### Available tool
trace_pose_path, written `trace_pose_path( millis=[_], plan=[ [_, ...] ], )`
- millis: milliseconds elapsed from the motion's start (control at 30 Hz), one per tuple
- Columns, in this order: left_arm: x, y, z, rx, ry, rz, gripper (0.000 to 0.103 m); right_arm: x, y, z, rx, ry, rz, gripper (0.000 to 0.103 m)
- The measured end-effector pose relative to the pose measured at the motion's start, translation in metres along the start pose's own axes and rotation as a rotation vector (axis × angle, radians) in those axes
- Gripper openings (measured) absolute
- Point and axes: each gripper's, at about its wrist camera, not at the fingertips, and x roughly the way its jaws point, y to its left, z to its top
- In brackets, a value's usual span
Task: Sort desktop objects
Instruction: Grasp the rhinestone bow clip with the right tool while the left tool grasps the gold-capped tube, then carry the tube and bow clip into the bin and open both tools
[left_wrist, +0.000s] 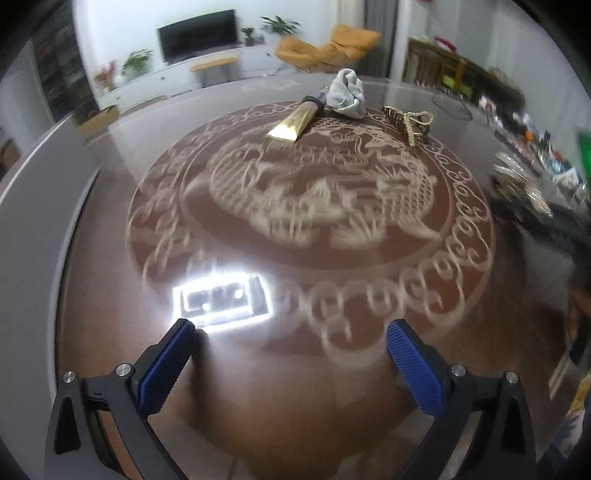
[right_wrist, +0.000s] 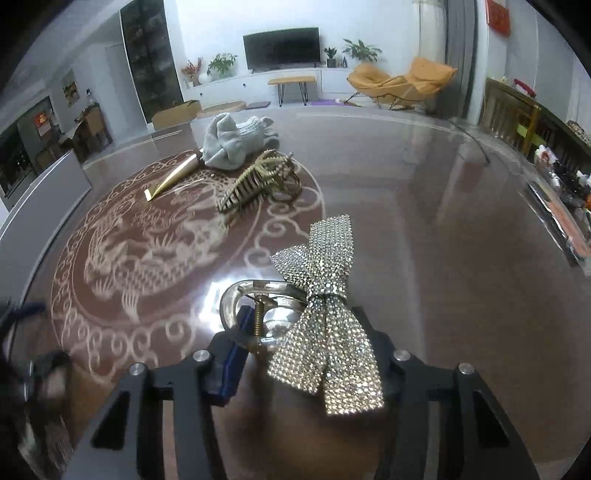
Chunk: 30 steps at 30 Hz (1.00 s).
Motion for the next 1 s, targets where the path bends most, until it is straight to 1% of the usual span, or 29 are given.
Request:
trace_pose_path(
  millis=[33,67,100,167,267,300,367,500,567,600,633,667,700,733,833,867,933,1000],
  plan=[
    [0.007,0.0,0.014,0.02,0.006,0.006,0.103,-0.003,0.0,-0.004,0.001,-0.001,0.0,0.052],
    [0.014,-0.001,0.025,0.036,0.011,-0.007,0.103,-0.005,0.0,-0.005,0.012,-0.002,0.007,0.052],
    [0.025,0.001,0.041,0.047,0.019,-0.039,0.103,-0.007,0.0,-0.007,0.019,-0.005,0.011,0.052],
    [0.042,0.005,0.066,0.052,0.027,-0.068,0.103,-0.007,0.0,-0.007,0.02,-0.004,0.012,0.052],
    [0.067,0.008,0.11,0.075,0.029,-0.067,0.103,-0.007,0.001,-0.007,0.007,0.0,0.002,0.054],
    [0.078,0.009,0.127,0.073,0.032,-0.078,0.103,-0.001,0.002,-0.003,0.002,0.002,-0.001,0.055],
    [0.091,0.008,0.149,0.074,0.027,-0.081,0.103,-0.001,0.003,-0.003,-0.002,0.003,-0.004,0.055],
    [0.115,-0.006,0.19,0.105,0.001,-0.099,0.103,-0.002,0.001,-0.005,0.003,0.002,0.001,0.055],
    [0.122,-0.011,0.201,0.108,-0.021,-0.1,0.103,-0.001,0.002,-0.005,-0.002,0.004,-0.005,0.055],
    [0.123,-0.013,0.205,0.109,-0.037,-0.101,0.091,0.0,0.002,-0.005,-0.004,0.005,-0.009,0.055],
    [0.122,-0.014,0.209,0.108,-0.059,-0.102,0.067,0.0,0.002,-0.005,-0.006,0.005,-0.011,0.055],
    [0.12,-0.014,0.213,0.101,-0.074,-0.098,0.052,0.0,0.002,-0.005,-0.007,0.005,-0.012,0.055],
    [0.119,-0.013,0.215,0.088,-0.074,-0.089,0.031,0.001,0.002,-0.005,-0.006,0.005,-0.011,0.055],
    [0.118,-0.011,0.215,0.076,-0.071,-0.091,0.026,0.001,0.002,-0.005,-0.005,0.005,-0.01,0.055],
    [0.112,-0.009,0.202,0.049,-0.071,-0.065,0.026,0.002,0.002,-0.005,-0.002,0.004,-0.007,0.055],
    [0.106,-0.006,0.194,0.026,-0.067,-0.061,0.026,0.002,0.001,-0.005,0.002,0.003,-0.002,0.055],
    [0.092,-0.003,0.171,-0.008,-0.061,-0.055,0.026,0.001,-0.001,-0.005,0.017,-0.001,0.016,0.055],
    [0.071,-0.006,0.137,-0.016,-0.055,-0.025,0.026,-0.001,-0.009,-0.005,0.058,-0.013,0.065,0.055]
  ],
)
